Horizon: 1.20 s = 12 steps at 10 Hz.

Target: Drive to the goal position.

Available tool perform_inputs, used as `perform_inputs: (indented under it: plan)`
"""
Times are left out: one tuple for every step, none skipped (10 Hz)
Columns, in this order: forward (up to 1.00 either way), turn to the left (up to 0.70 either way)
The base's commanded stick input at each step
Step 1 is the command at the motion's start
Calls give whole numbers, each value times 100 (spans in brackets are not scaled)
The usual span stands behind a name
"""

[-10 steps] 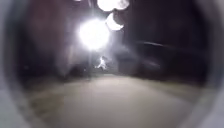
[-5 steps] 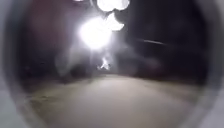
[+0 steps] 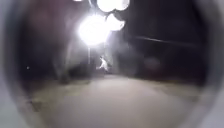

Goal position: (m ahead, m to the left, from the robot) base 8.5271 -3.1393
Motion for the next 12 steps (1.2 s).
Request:
perform_inputs:
  plan:
    - [100,0]
    - [100,0]
    - [100,0]
    - [100,0]
    - [100,0]
    - [100,0]
    - [100,0]
    - [100,19]
    - [100,40]
    - [100,23]
    - [100,3]
    - [100,0]
